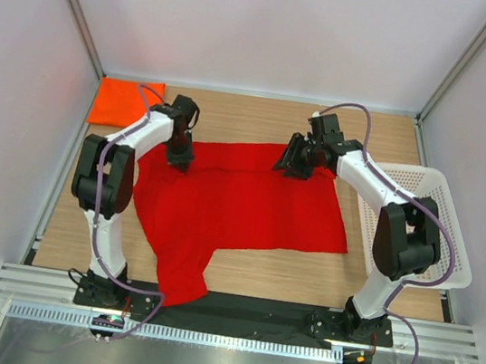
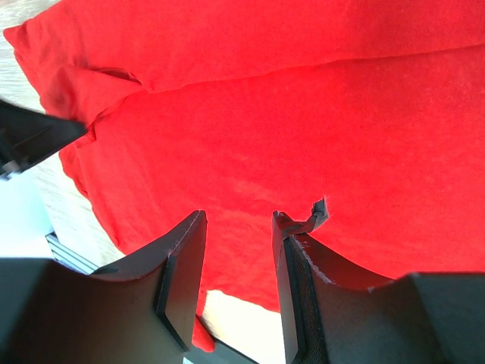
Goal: Fold and stack the t-shirts
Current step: Fold the tshirt
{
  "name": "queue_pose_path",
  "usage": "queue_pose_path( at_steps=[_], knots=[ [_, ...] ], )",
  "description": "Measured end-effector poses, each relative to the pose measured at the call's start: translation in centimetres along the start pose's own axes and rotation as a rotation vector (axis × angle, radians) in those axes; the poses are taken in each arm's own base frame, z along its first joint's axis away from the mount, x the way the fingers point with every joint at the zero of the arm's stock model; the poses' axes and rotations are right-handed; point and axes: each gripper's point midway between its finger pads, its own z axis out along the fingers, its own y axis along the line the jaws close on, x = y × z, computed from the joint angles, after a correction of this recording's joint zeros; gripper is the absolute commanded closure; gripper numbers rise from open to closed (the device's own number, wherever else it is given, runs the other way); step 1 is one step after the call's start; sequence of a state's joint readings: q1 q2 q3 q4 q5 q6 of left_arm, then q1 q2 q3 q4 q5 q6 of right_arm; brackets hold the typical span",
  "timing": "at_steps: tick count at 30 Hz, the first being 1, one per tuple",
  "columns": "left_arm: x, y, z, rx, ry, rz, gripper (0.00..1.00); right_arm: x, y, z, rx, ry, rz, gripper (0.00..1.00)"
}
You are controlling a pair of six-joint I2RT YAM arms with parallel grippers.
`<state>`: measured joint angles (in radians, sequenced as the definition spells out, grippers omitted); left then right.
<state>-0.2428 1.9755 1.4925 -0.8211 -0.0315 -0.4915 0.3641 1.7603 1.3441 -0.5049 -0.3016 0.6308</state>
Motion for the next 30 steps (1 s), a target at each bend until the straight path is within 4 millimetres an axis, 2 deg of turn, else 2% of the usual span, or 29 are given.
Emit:
queue_pose_path(
  at_steps=[5, 10, 17, 23, 24, 25, 28, 30],
  knots=[
    [0.8, -1.5, -2.6, 0.053, -0.007, 0.005, 0.99, 0.2, 0.0, 0.0, -0.001, 0.008, 0.001, 0.53],
    [3.0, -3.3, -4.2, 0.104, 0.02, 0.017, 0.98, 0.3, 0.3, 0.0, -0.014, 0.027, 0.0, 0.53],
    [5.8, -5.1, -4.6, 0.138, 0.095, 0.023, 0.98, 0.8, 0.3, 1.0, -0.025, 0.077, -0.004, 0.53],
    [9.4, -5.9, -4.8, 0.166, 0.176, 0.048, 0.94, 1.9, 0.3, 2.2, -0.035, 0.129, -0.008, 0.53],
    [9.7, -6.1, -4.8, 0.174, 0.185, 0.052, 0.92, 2.0, 0.3, 2.5, -0.034, 0.137, -0.009, 0.53],
    [10.0, -6.4, -5.0, 0.188, 0.192, 0.062, 0.82, 2.4, 0.4, 2.8, -0.032, 0.148, -0.013, 0.53],
    [10.3, -7.1, -5.7, 0.243, 0.205, 0.086, 0.62, 3.5, 0.8, 4.0, -0.03, 0.187, -0.031, 0.53],
    [10.2, -7.5, -6.5, 0.281, 0.196, 0.106, 0.56, 4.3, 1.5, 4.8, -0.039, 0.209, -0.046, 0.53]
  ],
)
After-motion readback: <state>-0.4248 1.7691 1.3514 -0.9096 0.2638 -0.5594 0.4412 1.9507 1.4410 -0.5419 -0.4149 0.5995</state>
